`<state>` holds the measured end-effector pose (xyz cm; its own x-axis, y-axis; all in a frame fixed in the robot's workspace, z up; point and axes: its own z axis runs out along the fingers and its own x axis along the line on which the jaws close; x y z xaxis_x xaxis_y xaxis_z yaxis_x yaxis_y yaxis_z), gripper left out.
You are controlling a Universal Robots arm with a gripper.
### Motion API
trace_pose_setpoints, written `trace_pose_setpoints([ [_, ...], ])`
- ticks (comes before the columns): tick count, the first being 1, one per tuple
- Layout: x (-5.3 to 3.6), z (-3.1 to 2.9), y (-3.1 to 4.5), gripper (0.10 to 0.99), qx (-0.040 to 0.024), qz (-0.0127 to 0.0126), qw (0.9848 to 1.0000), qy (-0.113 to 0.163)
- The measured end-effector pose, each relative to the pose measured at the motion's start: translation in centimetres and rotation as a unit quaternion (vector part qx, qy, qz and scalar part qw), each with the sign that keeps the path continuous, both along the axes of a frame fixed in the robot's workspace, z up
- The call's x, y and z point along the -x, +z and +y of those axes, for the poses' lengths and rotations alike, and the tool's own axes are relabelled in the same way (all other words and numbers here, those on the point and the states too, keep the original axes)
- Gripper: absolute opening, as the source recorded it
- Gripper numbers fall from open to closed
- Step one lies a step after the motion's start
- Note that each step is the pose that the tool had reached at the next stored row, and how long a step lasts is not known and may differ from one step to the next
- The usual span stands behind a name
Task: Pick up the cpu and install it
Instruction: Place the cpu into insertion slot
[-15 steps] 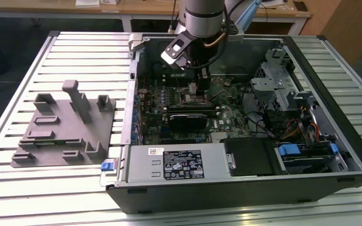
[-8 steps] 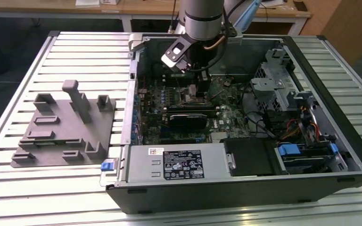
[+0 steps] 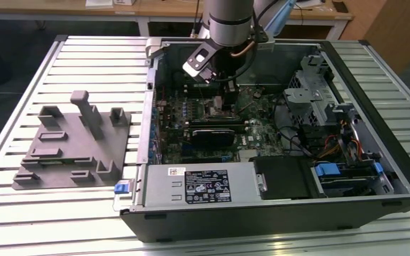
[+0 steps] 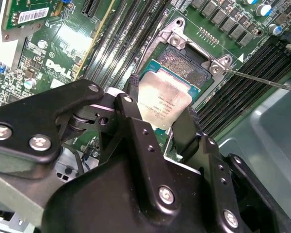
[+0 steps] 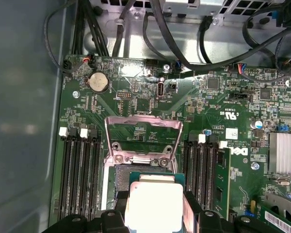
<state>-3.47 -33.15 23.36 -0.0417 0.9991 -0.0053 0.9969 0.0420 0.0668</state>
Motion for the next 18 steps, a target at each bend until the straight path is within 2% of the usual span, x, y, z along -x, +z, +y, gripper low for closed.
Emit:
trace_pose_setpoints([
  [18,0.04,0.01,-0.76,0.525,0.0001,0.0,1.0,0.0],
])
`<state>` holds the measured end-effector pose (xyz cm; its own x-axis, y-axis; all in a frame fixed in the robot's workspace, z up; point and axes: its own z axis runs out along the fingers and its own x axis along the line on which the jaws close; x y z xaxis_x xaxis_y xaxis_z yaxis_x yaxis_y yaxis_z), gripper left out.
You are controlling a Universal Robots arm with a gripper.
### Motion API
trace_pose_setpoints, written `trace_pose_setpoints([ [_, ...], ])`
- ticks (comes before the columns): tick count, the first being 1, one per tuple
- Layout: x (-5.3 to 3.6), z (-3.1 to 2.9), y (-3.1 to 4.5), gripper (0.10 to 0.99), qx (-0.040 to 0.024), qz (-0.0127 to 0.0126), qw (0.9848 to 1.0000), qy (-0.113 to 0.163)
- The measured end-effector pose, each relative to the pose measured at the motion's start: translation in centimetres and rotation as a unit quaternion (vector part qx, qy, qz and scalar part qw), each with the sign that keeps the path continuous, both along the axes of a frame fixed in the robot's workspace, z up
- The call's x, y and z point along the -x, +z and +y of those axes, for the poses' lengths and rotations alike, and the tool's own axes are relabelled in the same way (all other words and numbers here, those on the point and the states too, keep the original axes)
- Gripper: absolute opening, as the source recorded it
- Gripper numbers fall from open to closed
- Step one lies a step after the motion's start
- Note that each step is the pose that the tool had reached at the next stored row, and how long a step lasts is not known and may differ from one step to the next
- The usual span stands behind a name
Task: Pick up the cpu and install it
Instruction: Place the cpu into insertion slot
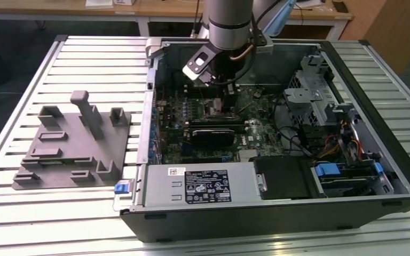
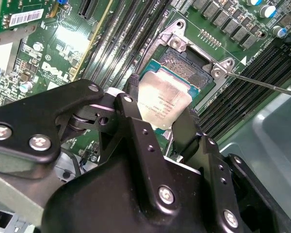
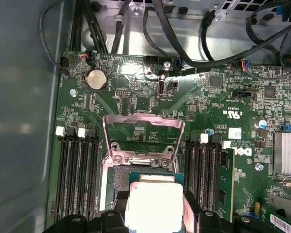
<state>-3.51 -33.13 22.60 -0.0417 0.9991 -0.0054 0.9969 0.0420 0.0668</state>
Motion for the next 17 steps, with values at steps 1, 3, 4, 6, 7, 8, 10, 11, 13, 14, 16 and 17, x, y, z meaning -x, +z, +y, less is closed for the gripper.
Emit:
trace_pose_setpoints([
  [1,0.0,0.01,-0.08,0.525,0.0,0.0,1.0,0.0],
  [3,0.01,0.05,-0.31,0.525,0.0,0.0,1.0,0.0],
  [4,0.01,0.09,-0.43,0.525,0.0,0.0,1.0,0.0],
  [6,0.02,0.16,-0.64,0.525,0.0001,0.0,1.0,0.0],
  [7,0.04,0.18,-0.73,0.525,0.0,0.0,1.0,0.0],
  [8,0.05,0.2,-0.83,0.525,0.0,0.0,1.0,0.0],
  [10,0.08,0.27,-0.99,0.525,0.0,0.0,1.0,0.0],
  [11,0.09,0.29,-1.06,0.525,0.0,0.0,1.0,0.0],
  [13,0.13,0.31,-1.18,0.525,0.0001,0.0,1.0,0.0],
  [14,0.16,0.33,-1.26,0.525,0.0,0.0,1.0,0.0],
  [16,0.22,0.41,-1.4,0.525,0.0001,0.0,1.0,0.0],
  [17,0.25,0.47,-1.45,0.525,0.0002,0.0001,1.0,0.0],
])
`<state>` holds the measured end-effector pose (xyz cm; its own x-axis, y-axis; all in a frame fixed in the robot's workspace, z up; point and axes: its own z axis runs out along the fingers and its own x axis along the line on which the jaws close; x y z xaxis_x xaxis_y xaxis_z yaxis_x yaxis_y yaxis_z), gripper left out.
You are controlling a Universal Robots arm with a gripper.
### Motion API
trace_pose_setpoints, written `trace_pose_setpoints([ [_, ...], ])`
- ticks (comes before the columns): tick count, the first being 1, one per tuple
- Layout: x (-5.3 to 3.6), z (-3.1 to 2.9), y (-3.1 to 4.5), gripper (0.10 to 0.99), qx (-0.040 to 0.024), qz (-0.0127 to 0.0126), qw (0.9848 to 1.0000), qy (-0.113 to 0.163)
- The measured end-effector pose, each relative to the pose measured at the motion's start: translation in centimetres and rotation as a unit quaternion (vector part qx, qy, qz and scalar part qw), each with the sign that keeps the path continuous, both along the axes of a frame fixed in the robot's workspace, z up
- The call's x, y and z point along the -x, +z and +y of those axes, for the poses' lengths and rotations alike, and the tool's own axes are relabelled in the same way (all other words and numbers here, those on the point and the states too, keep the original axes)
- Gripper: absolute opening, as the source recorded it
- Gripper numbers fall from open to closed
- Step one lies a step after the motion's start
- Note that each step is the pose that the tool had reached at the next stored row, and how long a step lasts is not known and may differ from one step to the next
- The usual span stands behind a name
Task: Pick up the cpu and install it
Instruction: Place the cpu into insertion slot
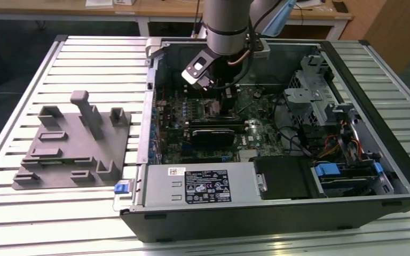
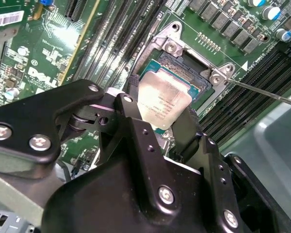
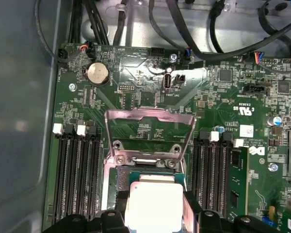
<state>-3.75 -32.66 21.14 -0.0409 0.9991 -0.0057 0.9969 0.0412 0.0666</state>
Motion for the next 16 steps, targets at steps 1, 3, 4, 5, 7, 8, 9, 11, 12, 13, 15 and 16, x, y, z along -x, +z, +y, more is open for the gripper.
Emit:
trace_pose_setpoints([
  [1,0.0,0.11,-0.06,0.525,0.0,0.0,1.0,0.0],
  [3,0.01,0.26,-0.16,0.525,-0.0001,-0.0001,1.0,-0.001],
  [4,0.03,0.3,-0.22,0.525,-0.0003,-0.0002,1.0,-0.002],
  [5,0.07,0.31,-0.29,0.525,-0.0002,-0.0001,1.0,-0.002],
  [7,0.16,0.31,-0.47,0.525,-0.0002,-0.0001,1.0,-0.004],
  [8,0.19,0.31,-0.57,0.525,-0.0002,-0.0001,1.0,-0.005],
  [9,0.2,0.31,-0.66,0.525,-0.0001,-0.0001,1.0,-0.005],
  [11,0.22,0.36,-0.86,0.525,-0.0001,0.0,1.0,-0.007],
  [12,0.21,0.4,-0.96,0.525,-0.0001,-0.0001,1.0,-0.007],
  [13,0.21,0.45,-1.05,0.525,-0.0001,-0.0001,1.0,-0.007],
  [15,0.21,0.53,-1.19,0.525,-0.0001,-0.0001,1.0,-0.007],
  [16,0.21,0.54,-1.24,0.525,-0.0002,-0.0001,1.0,-0.007],
])
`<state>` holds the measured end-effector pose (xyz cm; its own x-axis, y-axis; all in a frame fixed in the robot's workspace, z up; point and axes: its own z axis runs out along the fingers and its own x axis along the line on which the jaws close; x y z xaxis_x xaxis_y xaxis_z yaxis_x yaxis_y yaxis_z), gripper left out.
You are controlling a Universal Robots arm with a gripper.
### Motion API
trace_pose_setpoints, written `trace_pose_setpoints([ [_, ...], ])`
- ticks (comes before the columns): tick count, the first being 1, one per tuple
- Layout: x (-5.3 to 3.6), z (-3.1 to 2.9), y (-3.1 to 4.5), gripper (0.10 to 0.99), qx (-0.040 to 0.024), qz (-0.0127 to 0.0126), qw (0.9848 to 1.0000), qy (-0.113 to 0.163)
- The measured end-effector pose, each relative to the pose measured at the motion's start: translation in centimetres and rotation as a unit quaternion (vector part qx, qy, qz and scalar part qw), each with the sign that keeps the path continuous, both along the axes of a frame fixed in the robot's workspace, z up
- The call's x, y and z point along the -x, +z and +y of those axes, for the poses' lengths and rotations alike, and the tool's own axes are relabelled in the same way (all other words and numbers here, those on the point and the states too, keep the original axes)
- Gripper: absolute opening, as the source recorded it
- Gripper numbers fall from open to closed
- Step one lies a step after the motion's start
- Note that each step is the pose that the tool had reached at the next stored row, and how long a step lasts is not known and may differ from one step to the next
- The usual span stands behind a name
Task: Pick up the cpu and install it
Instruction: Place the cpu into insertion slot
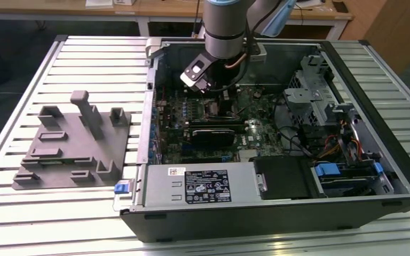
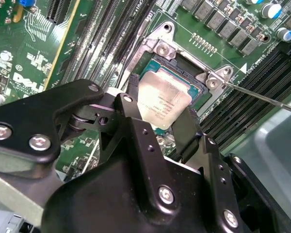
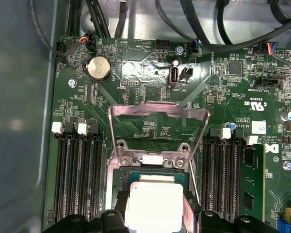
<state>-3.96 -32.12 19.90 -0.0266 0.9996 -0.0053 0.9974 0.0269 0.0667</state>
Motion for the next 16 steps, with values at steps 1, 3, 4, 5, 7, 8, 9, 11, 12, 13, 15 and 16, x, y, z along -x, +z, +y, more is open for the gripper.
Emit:
trace_pose_setpoints([
  [1,0.0,0.0,-0.05,0.525,-0.0001,0.0,1.0,0.0],
  [3,0.03,0.01,-0.17,0.525,-0.0006,0.0,1.0,0.0],
  [4,0.05,0.0,-0.21,0.525,-0.0006,0.0,1.0,0.0],
  [5,0.08,0.0,-0.25,0.525,-0.0008,0.0001,1.0,0.0],
  [7,0.11,0.01,-0.31,0.525,-0.0008,0.0001,1.0,0.0],
  [8,0.11,0.01,-0.33,0.525,-0.0008,0.0001,1.0,0.0],
  [9,0.11,0.02,-0.34,0.525,-0.0009,0.0001,1.0,0.0],
  [11,0.12,0.02,-0.36,0.525,-0.0012,0.0001,1.0,0.0],
  [12,0.12,0.02,-0.36,0.525,-0.0013,0.0,1.0,0.0],
  [13,0.12,0.02,-0.36,0.525,-0.0013,0.0,1.0,0.0],
  [15,0.11,0.03,-0.32,0.525,-0.0015,-0.0001,1.0,0.0],
  [16,0.11,0.03,-0.27,0.525,-0.0016,-0.0001,1.0,0.0],
])
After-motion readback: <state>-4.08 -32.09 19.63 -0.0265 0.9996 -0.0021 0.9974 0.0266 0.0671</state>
